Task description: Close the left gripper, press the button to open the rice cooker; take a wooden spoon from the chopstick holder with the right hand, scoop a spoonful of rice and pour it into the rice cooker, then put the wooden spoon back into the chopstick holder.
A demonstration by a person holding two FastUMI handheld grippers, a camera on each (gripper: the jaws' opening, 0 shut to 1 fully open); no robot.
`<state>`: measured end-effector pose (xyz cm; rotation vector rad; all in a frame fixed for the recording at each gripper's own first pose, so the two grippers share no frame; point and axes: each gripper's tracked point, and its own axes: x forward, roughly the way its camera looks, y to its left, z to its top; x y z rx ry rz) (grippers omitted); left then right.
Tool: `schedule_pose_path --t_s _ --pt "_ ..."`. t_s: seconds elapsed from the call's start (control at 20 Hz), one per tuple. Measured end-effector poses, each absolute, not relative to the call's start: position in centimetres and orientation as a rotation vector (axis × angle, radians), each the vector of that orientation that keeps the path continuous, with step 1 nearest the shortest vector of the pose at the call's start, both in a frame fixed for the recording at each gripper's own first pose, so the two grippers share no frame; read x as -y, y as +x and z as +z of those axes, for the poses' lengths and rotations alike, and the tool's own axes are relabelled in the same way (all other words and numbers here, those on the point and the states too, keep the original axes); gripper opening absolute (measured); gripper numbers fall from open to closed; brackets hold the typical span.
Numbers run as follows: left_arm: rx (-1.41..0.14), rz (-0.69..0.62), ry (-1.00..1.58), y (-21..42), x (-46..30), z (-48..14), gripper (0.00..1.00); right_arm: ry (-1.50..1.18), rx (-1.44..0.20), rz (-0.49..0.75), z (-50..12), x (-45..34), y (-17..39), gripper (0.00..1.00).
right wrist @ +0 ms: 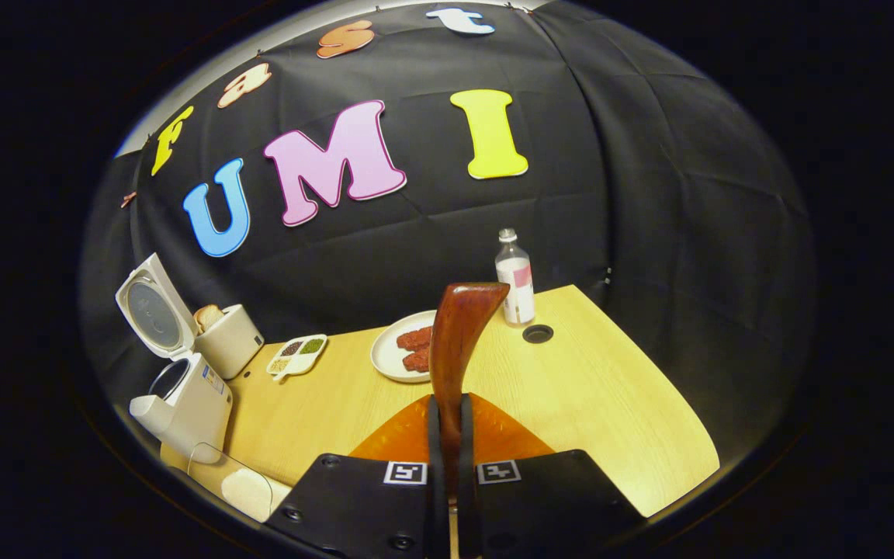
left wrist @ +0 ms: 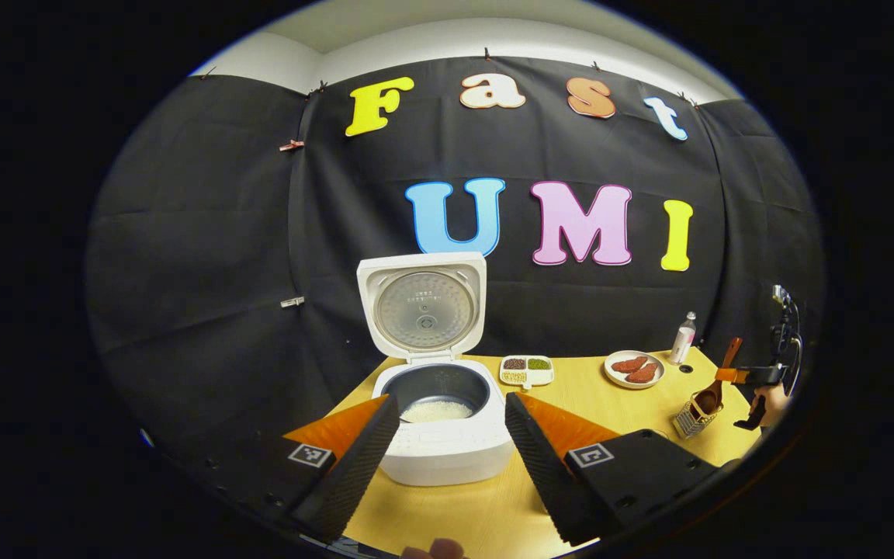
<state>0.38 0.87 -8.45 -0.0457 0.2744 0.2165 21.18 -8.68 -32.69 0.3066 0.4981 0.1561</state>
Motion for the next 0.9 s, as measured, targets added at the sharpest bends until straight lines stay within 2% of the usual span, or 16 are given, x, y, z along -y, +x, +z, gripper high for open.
schedule_pose_path --t_s 0.3,0.4,0.5,0.6,0.65,0.75,0.9 --pt "-0.263 0.212 -0.031 0.8 -0.7 -7.9 0.95 0.368 -0.556 0.117 -34.7 9.1 20.5 0.14" --pt "-0.254 0.207 -0.03 1.1 -0.7 -7.5 0.95 0.383 -0.571 0.086 -34.4 10.0 20.0 0.2" --pt "-0.246 0.205 -0.032 1.6 -1.0 -7.1 0.95 0.389 -0.615 0.056 -34.6 10.7 19.3 0.37" --pt "-0.237 0.217 -0.041 1.9 -1.7 -6.8 0.95 0.378 -0.638 0.025 -34.3 11.5 18.3 0.63" --pt "-0.228 0.218 -0.048 2.2 -2.0 -6.4 0.95 0.363 -0.629 0.011 -33.6 12.0 17.9 0.88" --pt "-0.198 0.214 -0.045 2.8 -2.5 -5.3 0.95 0.348 -0.613 -0.018 -32.1 12.7 16.9 0.97" --pt "-0.154 0.205 -0.036 4.6 -3.7 -3.3 0.95 0.335 -0.566 -0.039 -28.8 13.1 15.0 0.99"
